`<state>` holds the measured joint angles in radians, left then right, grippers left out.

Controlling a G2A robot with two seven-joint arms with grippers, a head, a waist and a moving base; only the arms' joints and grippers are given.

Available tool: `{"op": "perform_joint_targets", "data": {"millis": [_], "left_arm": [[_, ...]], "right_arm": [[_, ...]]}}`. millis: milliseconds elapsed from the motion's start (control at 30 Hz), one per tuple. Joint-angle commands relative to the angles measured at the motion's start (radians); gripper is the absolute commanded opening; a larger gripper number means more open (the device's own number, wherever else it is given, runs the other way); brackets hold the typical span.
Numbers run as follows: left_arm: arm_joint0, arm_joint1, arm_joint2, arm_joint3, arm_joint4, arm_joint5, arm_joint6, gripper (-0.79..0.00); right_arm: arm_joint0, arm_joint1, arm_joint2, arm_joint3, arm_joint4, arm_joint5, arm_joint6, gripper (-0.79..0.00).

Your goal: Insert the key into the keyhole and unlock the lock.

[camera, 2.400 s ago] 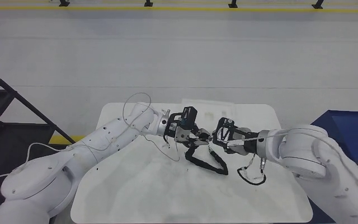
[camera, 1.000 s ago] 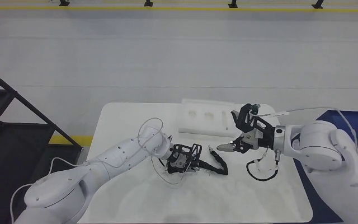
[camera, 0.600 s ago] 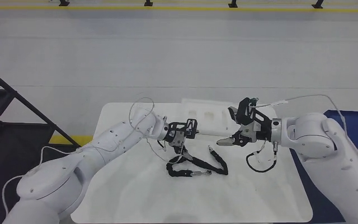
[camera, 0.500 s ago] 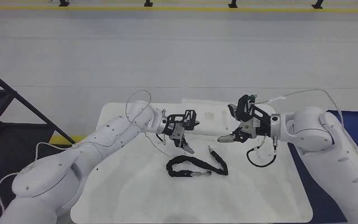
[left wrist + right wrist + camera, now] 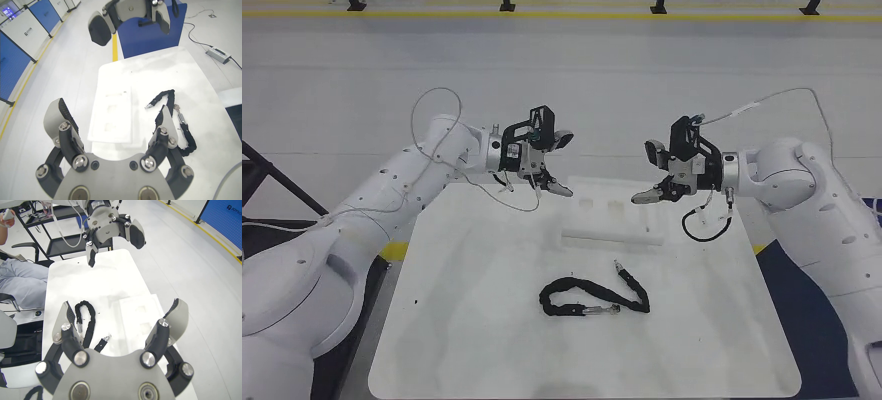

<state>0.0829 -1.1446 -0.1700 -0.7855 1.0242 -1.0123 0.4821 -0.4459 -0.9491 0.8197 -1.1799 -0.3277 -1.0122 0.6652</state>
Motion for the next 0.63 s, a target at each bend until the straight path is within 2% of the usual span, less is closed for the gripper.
{"op": "perform_joint_targets", "data": {"millis": [0,300,600], "left_arm": [[-0.017,-0.004,0.0,0.013,-0.029,0.0,-0.015,0.0],[-0.048,-0.035,0.0,0.069,-0.176,0.0,-0.108,0.0],[-0.048,-0.036,0.0,0.069,-0.179,0.0,-0.11,-0.001]], "right_arm": [[0.041,-0.009,-0.034,0.029,0.005,0.0,-0.003,0.0],[0.177,-0.037,-0.149,0.116,0.007,0.0,-0.037,0.0],[0.184,-0.037,-0.155,0.121,-0.012,0.0,-0.054,0.0]]}}
